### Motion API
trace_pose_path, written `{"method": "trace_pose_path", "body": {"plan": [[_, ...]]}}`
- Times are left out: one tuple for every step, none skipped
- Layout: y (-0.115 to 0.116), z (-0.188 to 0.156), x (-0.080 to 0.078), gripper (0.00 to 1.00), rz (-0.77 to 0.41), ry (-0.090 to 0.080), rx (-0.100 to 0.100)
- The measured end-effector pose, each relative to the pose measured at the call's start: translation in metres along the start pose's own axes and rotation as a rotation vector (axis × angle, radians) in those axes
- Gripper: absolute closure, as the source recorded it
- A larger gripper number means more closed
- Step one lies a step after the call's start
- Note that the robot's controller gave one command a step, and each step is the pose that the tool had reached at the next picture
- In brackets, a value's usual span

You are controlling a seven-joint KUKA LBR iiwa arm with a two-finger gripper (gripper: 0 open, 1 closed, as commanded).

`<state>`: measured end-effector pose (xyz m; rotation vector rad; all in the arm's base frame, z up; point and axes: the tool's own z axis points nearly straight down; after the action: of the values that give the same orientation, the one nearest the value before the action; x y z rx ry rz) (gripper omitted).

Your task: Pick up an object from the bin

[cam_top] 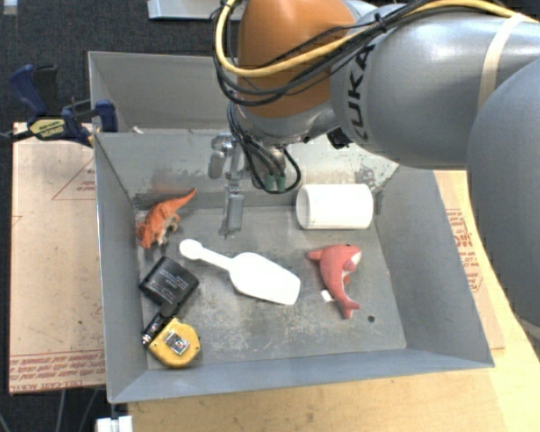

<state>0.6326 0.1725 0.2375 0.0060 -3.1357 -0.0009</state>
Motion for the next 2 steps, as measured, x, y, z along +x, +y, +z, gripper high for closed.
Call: {"method": "trace_pose_path", "body": {"plan": [[-0.001,-0.005,-0.001,0.0,0.003,-0.007,-0.001],[-0.029,0.031,0.046,0.0,-0.003,-0.009,-0.003]]}}
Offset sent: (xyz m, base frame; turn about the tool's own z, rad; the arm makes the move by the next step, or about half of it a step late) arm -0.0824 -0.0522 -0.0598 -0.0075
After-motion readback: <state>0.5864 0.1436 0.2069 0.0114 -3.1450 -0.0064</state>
